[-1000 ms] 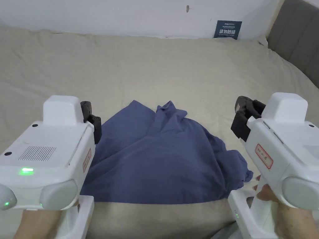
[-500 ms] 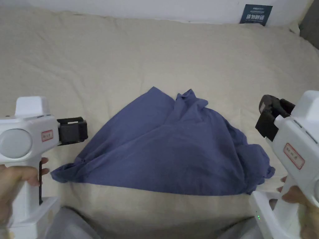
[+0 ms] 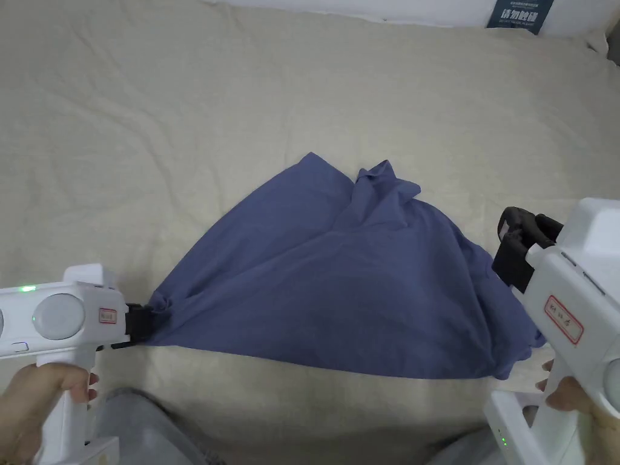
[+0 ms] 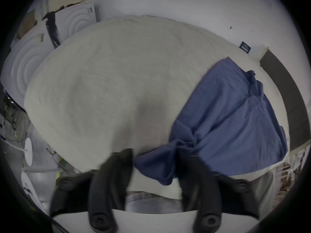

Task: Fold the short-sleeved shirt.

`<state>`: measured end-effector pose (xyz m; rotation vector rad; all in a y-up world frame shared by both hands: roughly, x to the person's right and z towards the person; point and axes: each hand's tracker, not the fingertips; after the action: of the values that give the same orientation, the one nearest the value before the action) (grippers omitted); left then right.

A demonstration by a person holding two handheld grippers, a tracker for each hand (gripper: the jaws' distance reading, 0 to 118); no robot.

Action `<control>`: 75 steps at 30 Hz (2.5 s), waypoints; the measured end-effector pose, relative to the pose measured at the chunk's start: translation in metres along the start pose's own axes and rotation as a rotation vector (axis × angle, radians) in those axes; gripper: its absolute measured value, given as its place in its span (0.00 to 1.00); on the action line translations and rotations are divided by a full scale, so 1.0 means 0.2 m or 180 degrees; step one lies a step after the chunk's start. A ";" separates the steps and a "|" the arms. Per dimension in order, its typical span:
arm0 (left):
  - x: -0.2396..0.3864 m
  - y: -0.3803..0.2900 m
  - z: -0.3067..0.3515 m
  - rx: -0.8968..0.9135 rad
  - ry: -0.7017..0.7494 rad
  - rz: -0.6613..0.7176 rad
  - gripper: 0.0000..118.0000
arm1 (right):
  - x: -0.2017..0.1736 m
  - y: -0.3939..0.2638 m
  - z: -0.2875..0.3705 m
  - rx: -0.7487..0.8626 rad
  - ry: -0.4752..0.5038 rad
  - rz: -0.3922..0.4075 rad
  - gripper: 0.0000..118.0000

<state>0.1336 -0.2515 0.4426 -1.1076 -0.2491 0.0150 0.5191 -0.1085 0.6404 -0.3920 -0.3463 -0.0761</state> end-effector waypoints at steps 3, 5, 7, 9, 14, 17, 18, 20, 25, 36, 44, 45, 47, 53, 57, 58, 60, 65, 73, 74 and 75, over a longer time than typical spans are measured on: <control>0.00 0.01 0.01 0.0047 -0.0033 0.0169 0.05 | -0.01 0.01 -0.01 -0.0044 -0.0016 0.0006 0.01; 0.00 0.01 0.05 0.0206 0.0020 0.0054 0.05 | 0.01 0.02 -0.04 -0.0092 -0.0020 0.0036 0.01; -0.01 0.01 0.12 0.0416 -0.0011 0.0146 0.05 | 0.02 0.06 -0.10 -0.0197 0.0002 0.0073 0.02; -0.03 0.02 0.19 0.0558 -0.0140 0.0316 0.05 | 0.04 0.12 -0.19 -0.0440 0.0051 0.0112 0.08; -0.01 0.04 0.26 0.0682 -0.0215 0.0375 0.05 | 0.08 0.29 -0.56 -0.0916 0.0306 0.0308 0.89; 0.00 0.05 0.26 0.0693 -0.0248 0.0449 0.05 | 0.07 0.34 -0.86 -0.1339 0.0426 0.0509 1.00; 0.00 0.05 0.26 0.0695 -0.0263 0.0476 0.05 | 0.07 0.33 -0.97 -0.1472 0.0505 0.0492 1.00; 0.00 0.05 0.25 0.0679 -0.0274 0.0522 0.05 | 0.07 0.30 -1.17 -0.1775 0.0441 0.0457 1.00; -0.01 0.07 0.22 0.0579 -0.0239 0.0641 0.05 | 0.07 0.15 -1.57 -0.2288 0.0142 0.0786 1.00; 0.00 0.10 0.13 0.0403 -0.0062 0.0584 0.05 | 0.07 -0.01 -1.88 -0.2566 0.0240 0.0743 0.31; 0.01 0.10 0.18 0.0458 -0.0114 0.0682 0.05 | 0.22 0.24 -1.61 -0.2364 0.0468 0.0101 0.05; 0.01 0.11 0.20 0.0483 -0.0136 0.0684 0.05 | 0.25 0.29 -1.52 -0.2268 0.0533 0.0042 0.05; 0.03 0.12 0.25 0.0579 -0.0204 0.0653 0.05 | 0.30 0.41 -1.31 -0.2078 0.0645 0.0015 0.05; 0.12 0.20 0.52 0.1023 -0.0498 0.0400 0.05 | 0.48 0.69 -0.61 -0.1479 0.0892 -0.0265 0.05; 0.15 0.30 0.71 0.1323 -0.0639 0.0254 0.05 | 0.61 0.86 -0.20 -0.0952 0.0706 -0.0211 0.05; 0.16 0.34 0.77 0.1420 -0.0705 0.0232 0.05 | 0.64 0.91 -0.11 -0.0852 0.0684 -0.0239 0.05; 0.19 0.42 0.87 0.1572 -0.0824 0.0236 0.05 | 0.69 1.01 0.03 -0.0697 0.0627 -0.0336 0.05; 0.31 0.74 1.23 0.2128 -0.1025 -0.0021 0.05 | 0.75 1.31 0.27 -0.0231 0.0402 -0.0267 0.05; 0.55 1.50 1.52 0.2408 -0.0786 -0.0003 0.05 | 0.66 1.79 0.07 0.0058 -0.0199 -0.0275 0.05; 0.58 1.60 1.53 0.2425 -0.0718 -0.0030 0.05 | 0.65 1.85 0.02 0.0054 -0.0205 -0.0313 0.05; 0.61 1.67 1.54 0.2453 -0.0639 -0.0007 0.05 | 0.62 1.91 -0.04 0.0055 -0.0220 -0.0367 0.05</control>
<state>0.2264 0.1880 0.2995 -0.3369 -0.3828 0.2051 0.6916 0.2393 0.5392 -0.3582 -0.4376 -0.1723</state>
